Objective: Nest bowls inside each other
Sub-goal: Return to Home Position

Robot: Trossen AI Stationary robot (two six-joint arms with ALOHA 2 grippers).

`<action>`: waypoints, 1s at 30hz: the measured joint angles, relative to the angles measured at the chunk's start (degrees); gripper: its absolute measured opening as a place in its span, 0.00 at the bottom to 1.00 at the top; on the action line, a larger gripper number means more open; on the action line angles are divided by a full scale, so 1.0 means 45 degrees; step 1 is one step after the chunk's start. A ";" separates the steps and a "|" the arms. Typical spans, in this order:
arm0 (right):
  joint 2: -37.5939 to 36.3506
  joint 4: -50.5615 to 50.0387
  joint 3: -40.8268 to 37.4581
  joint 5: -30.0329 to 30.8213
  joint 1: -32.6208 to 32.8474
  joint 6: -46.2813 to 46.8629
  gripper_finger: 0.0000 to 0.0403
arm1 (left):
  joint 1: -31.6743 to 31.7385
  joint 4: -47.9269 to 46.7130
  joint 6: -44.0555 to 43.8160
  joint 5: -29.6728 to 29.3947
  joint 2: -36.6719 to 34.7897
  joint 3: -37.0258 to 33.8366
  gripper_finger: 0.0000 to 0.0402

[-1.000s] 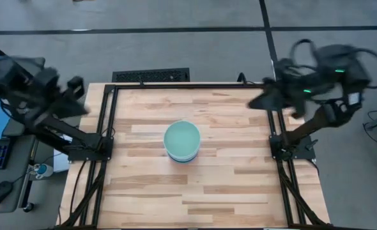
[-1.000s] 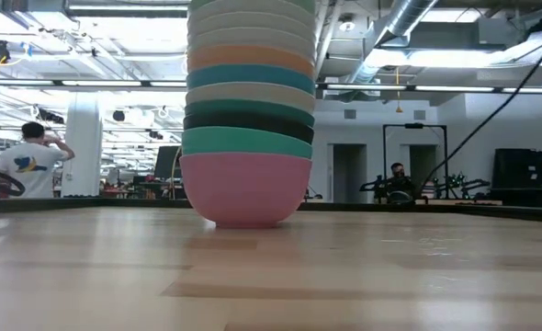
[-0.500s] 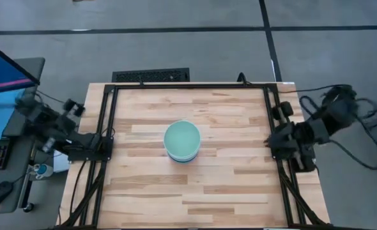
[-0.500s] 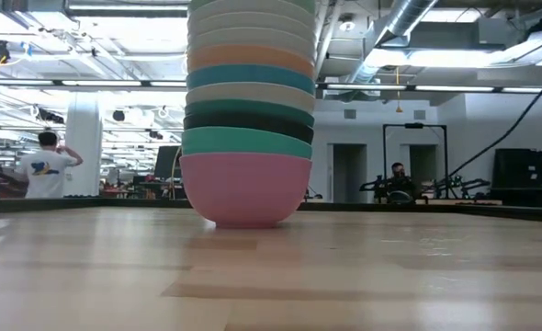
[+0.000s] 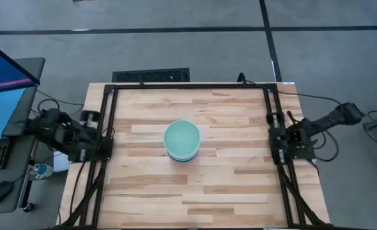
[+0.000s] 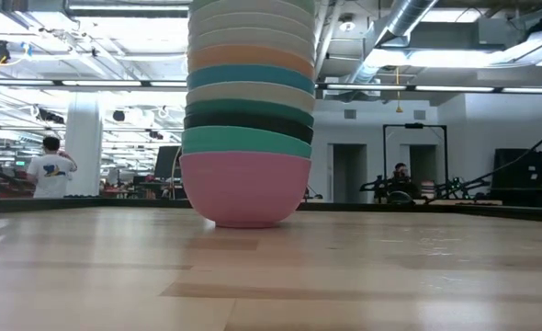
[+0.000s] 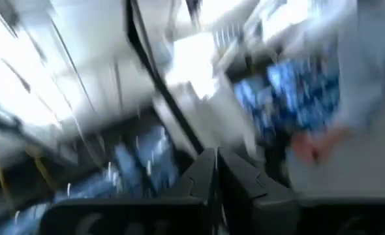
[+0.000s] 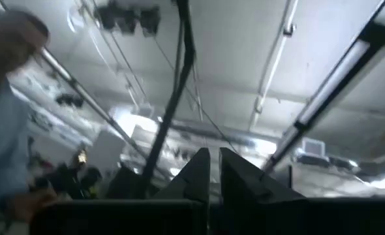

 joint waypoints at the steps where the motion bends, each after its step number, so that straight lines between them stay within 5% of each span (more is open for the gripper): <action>1: 0.0324 0.0524 -0.0229 -0.0044 -0.0423 0.0383 0.14 | 0.0000 -0.0561 0.0222 -0.0257 -0.0219 -0.0200 0.02; 9: 0.1947 0.0519 -0.0934 -0.0363 -0.3736 0.2734 0.14 | 0.0025 -0.0677 -0.0667 -0.2774 -0.0450 -0.1831 0.02; 18: 0.2878 0.0034 -0.0934 -0.2244 -0.7295 0.5580 0.14 | 0.0853 0.3992 -0.4851 -0.9345 -0.0436 -0.5682 0.02; 30: 0.4119 -0.5451 -0.0939 -0.2623 -0.8166 0.5921 0.14 | 0.1321 -0.0146 -0.4320 -0.8878 -0.0362 -0.5679 0.02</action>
